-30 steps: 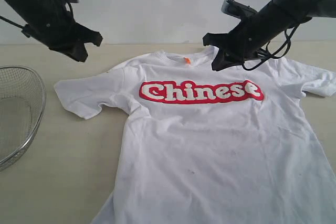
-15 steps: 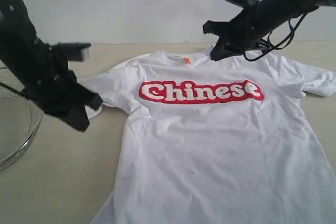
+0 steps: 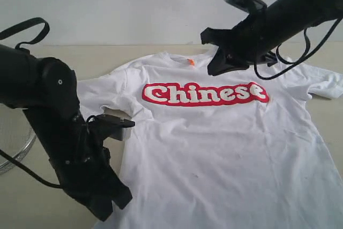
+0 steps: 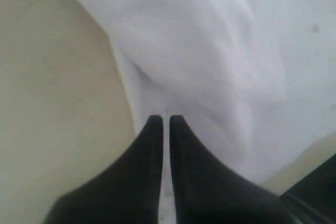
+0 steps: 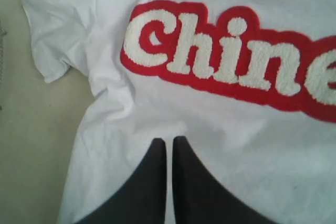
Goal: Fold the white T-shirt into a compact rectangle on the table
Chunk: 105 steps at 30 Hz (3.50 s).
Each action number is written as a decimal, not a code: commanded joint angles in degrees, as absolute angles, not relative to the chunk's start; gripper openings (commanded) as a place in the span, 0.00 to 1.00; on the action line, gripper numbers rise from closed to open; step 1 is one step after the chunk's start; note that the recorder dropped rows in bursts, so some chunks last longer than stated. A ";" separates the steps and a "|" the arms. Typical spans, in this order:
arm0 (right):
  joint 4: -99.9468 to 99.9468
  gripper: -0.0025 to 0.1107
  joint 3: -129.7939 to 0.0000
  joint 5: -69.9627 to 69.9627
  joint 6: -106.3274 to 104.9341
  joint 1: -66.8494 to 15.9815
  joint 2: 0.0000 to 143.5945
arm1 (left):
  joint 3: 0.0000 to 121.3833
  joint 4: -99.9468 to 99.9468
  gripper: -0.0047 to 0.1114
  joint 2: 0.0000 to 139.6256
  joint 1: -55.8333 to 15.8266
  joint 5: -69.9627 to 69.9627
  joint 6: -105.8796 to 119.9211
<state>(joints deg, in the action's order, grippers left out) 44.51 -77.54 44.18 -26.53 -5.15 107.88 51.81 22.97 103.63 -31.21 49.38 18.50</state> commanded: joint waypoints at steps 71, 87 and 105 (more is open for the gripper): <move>39.50 0.02 -53.80 32.26 -28.35 -16.50 108.17 | 34.02 19.38 0.08 88.40 -32.01 37.94 0.00; 41.47 0.02 -54.05 33.34 -27.73 -16.64 104.62 | 34.02 21.57 0.08 92.70 -32.01 32.31 4.50; 41.56 0.02 -54.05 31.56 -29.05 -16.64 104.62 | 34.02 21.57 0.08 99.28 -32.01 39.02 6.90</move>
<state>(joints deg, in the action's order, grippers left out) 41.38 -53.98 32.31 -28.26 -16.54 105.06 35.13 21.91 97.59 -31.93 35.98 6.10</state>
